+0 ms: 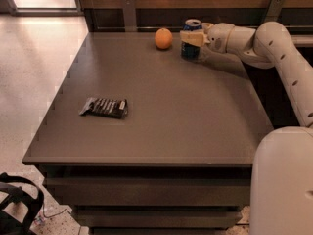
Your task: Move pepsi can near orange
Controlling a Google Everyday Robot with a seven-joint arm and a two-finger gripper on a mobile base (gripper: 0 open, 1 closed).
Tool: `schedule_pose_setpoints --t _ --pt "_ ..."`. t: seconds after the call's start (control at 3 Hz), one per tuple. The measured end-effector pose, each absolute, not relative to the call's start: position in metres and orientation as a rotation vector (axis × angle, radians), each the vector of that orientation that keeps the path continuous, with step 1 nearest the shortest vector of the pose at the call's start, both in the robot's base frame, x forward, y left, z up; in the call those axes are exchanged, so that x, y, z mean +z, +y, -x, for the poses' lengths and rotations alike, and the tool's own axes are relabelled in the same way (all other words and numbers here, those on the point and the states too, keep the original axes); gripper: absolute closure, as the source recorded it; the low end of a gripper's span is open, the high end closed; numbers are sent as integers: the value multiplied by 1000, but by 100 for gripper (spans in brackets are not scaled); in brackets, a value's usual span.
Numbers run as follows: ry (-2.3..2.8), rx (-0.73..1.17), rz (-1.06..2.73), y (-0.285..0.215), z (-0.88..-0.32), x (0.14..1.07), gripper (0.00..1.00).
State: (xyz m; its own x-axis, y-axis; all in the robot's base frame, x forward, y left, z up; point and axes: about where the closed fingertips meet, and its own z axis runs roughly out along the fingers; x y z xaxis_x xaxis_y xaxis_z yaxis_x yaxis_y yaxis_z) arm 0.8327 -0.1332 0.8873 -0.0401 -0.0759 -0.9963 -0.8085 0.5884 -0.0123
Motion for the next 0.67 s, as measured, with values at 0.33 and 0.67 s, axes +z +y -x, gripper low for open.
schedule_pose_setpoints --t 0.33,0.67 --pt "1513 705 784 -130 -833 887 36" --pt "1513 709 787 -126 -834 886 14"
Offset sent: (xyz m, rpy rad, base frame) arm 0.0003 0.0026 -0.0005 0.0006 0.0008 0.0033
